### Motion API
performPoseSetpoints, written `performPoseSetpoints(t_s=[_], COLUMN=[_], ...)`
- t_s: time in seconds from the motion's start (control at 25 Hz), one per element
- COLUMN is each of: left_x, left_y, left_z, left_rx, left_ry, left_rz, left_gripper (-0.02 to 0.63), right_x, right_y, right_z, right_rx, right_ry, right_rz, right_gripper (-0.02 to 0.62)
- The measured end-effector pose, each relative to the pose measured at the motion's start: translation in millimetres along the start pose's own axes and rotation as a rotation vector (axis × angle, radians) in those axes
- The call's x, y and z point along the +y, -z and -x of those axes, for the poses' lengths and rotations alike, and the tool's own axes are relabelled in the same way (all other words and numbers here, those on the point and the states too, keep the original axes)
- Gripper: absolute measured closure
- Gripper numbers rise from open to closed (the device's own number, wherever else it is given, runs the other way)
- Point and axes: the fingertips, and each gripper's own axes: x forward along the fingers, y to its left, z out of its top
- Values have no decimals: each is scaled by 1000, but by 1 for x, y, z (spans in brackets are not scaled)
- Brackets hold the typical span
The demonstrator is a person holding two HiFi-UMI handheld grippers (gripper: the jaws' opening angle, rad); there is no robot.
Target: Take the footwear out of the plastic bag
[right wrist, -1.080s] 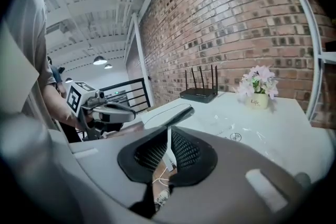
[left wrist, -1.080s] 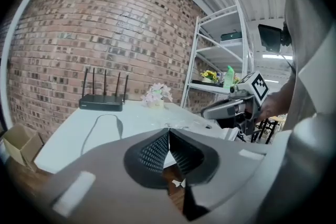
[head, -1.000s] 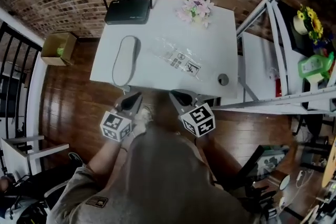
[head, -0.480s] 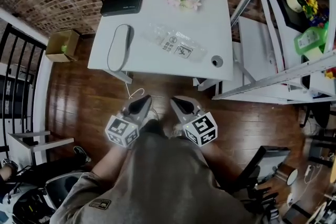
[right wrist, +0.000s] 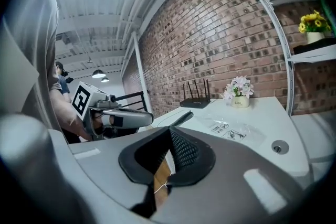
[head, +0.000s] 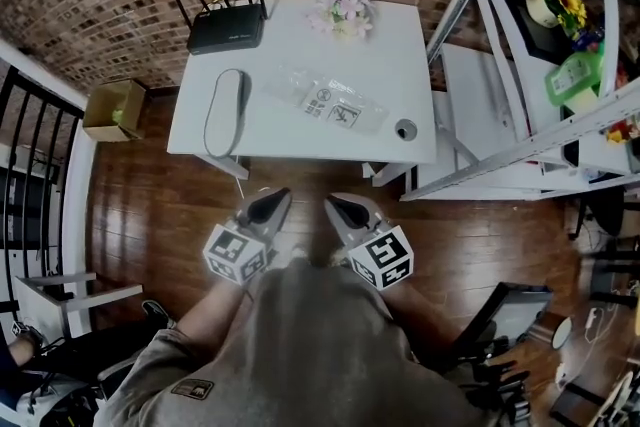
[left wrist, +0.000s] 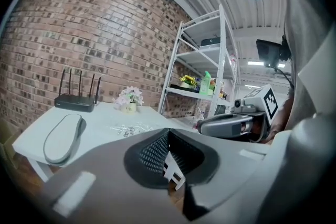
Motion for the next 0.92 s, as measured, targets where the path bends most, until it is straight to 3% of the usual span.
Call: performPoseSetpoints(t_s=[0.92], left_x=[-16], left_y=[-1], left_z=[-1], left_rx=[6], left_ry=[53], left_rz=[-10], left_gripper=[604], right_x=[7], right_y=[6], right_z=[3], right_rx=[7], right_ry=[11], right_rz=[3], right_gripper=[583])
